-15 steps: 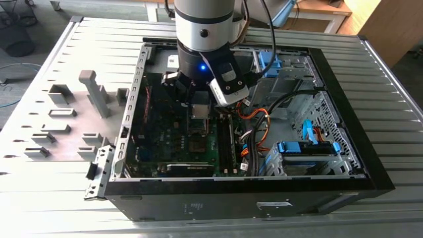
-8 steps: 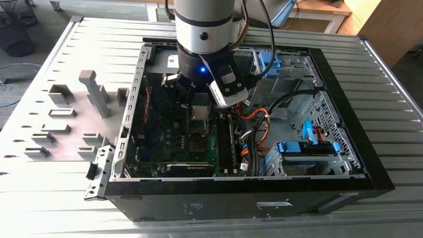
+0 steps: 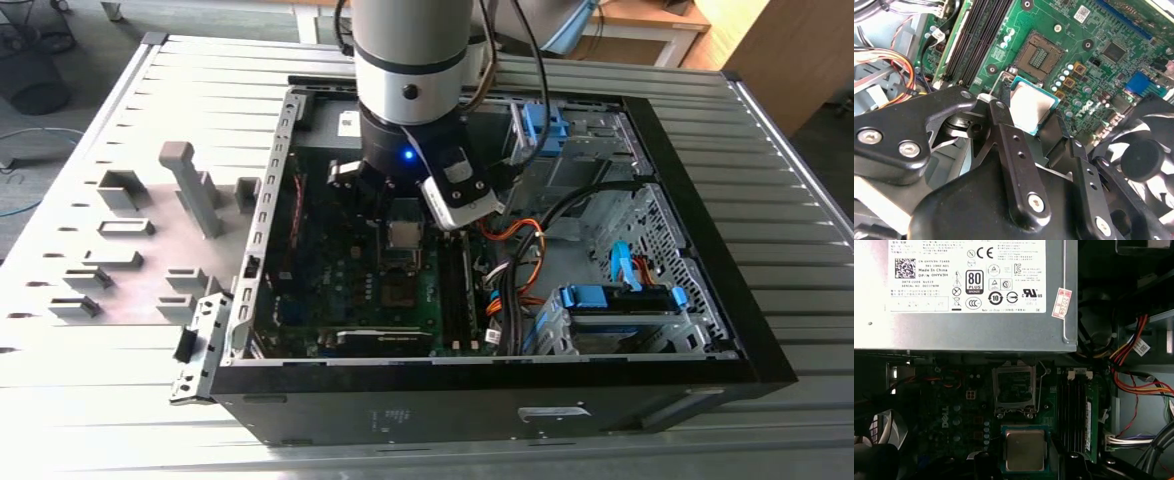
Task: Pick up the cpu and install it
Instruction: 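Pick up the cpu and move it towards the insertion slot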
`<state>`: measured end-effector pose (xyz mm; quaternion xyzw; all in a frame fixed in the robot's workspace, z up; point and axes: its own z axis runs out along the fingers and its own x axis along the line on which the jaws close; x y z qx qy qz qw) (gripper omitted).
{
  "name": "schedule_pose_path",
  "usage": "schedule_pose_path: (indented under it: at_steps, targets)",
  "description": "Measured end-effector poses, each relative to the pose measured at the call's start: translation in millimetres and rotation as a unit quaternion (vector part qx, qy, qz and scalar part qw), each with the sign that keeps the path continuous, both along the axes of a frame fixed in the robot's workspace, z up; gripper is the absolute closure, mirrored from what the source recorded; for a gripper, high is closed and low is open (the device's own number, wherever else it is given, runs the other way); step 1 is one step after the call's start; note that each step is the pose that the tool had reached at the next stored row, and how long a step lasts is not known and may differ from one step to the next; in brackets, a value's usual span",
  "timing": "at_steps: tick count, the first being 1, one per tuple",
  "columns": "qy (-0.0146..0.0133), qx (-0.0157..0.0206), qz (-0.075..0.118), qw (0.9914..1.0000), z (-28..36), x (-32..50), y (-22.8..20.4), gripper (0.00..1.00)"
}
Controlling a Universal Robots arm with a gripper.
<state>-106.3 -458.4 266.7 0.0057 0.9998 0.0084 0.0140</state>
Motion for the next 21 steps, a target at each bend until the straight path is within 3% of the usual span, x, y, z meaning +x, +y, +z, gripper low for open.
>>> schedule_pose_path:
  at_steps: [5,21]
  targets:
    - [0.0000,-0.0001,0.000,1.00000,-8.1,-0.2,-0.2,0.53]
    - [0.0001,-0.0004,0.000,1.00000,-14.6,-0.5,-3.5,0.53]
